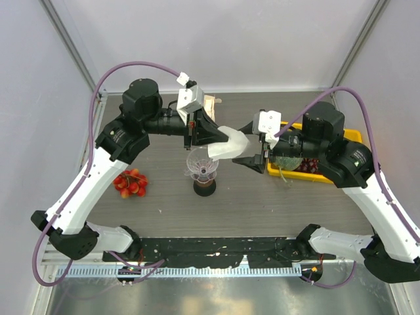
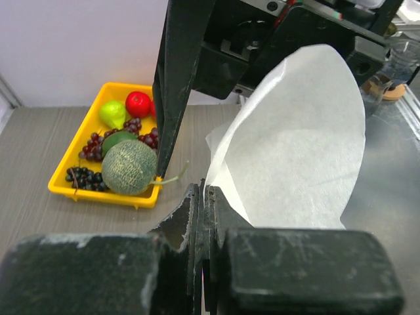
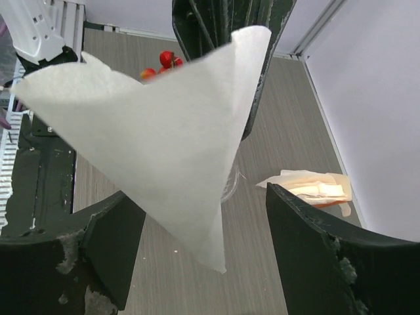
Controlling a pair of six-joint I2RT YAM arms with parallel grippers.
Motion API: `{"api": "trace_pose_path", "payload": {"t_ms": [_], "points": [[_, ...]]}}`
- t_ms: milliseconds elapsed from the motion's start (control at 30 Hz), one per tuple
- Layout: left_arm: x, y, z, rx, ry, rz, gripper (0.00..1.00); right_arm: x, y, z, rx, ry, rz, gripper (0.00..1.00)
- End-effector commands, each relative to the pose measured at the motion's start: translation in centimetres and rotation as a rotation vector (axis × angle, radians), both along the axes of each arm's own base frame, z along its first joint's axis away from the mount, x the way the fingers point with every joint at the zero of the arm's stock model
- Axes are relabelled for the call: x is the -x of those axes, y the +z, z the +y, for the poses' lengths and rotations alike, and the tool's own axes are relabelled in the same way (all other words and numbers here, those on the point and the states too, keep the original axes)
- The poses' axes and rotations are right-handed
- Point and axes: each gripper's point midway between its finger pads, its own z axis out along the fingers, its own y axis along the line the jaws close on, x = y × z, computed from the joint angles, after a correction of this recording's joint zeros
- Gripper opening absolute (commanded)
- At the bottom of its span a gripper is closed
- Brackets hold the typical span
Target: Place the coffee filter in the dripper
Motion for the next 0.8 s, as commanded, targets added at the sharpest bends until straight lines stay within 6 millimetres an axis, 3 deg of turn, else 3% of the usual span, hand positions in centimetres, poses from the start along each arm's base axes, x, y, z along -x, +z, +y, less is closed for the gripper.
{"api": "trace_pose_path", "payload": {"t_ms": [0, 133, 400, 600, 700, 767], "points": [[1.8, 2.7, 0.4, 0.093, -0.075, -0.068, 0.0, 0.7, 1.7, 0.5, -0.057, 0.046, -0.039, 0.75], [1.7, 2.9, 0.3, 0.095, -0.061, -0.016, 0.0, 0.3, 2.0, 1.1, -0.066, 0.054, -0.036, 0.62], [1.2, 3.0, 0.2, 0.102, -0.022, 0.048, 0.0, 0.1, 2.2, 1.2, -0.066, 0.06, -0.067, 0.19], [0.8, 2.2, 0.5, 0.063, 0.012, 0.049, 0.0, 0.6, 2.0, 0.7, -0.045, 0.064, -0.073, 0.05], [0.9, 1.9, 0.6, 0.049, 0.017, 0.055, 0.19, 0.7, 2.0, 0.6, -0.045, 0.066, -0.073, 0.05], [0.9, 1.9, 0.7, 0.049, 0.018, 0.051, 0.39, 0.9, 2.0, 0.6, -0.046, 0.072, -0.072, 0.05]]}}
